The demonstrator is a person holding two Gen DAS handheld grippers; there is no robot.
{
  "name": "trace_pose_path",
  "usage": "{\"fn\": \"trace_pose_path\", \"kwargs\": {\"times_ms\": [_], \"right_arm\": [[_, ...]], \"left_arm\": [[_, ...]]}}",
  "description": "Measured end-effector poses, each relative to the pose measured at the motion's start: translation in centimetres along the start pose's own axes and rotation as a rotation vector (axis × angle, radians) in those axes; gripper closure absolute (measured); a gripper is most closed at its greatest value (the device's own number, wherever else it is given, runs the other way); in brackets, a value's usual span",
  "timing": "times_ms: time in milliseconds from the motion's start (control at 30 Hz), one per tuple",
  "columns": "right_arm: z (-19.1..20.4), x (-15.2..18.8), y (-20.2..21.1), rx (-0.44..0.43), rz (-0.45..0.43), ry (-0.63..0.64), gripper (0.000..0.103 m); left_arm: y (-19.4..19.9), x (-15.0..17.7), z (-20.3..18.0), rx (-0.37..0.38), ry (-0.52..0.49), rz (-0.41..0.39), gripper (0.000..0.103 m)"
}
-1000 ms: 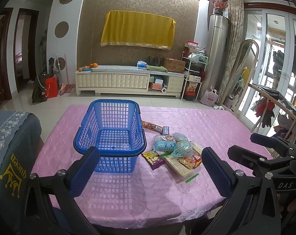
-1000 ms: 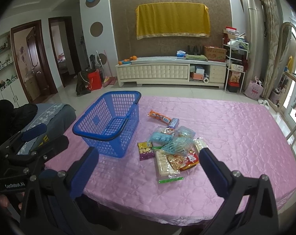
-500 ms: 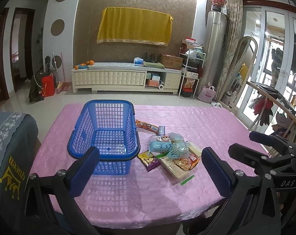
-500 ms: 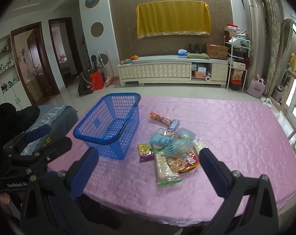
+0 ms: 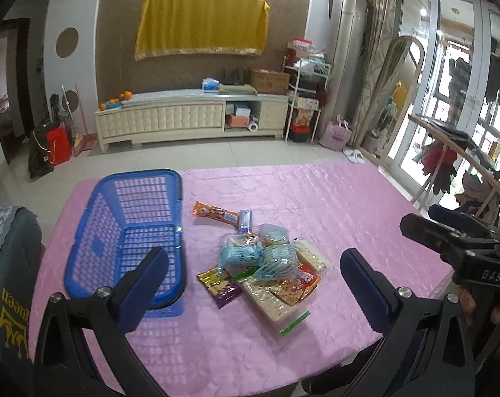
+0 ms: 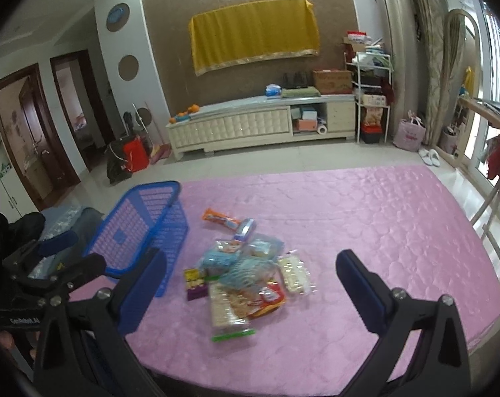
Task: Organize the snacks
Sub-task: 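Lower the left tool onto the blue-striped snack bag and close on it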
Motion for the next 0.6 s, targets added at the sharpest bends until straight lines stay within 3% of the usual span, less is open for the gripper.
{"fn": "trace_pose_path", "kwargs": {"times_ms": [267, 600], "right_arm": [[-2.9, -0.3, -4.7, -0.017, 0.121, 0.043, 0.000], [-6.5, 0.5, -9.4, 0.065, 0.185, 0.078, 0.000]], "left_arm": [[-5.7, -0.6, -1.6, 0.036, -0.012, 0.116, 0.000], [-13.4, -1.0, -3.8, 0.099, -0.041, 0.275, 0.000]]}}
Point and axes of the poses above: each gripper's, at about its wrist camera, not at the fingertips, and y roughly against the way its jaws point, z to its left, x to its underside, the point moved 2 cm from there along -y, roughly the way its jaws point, and after that the axes turned 4 degrees about -y, right-handed, at the moved point
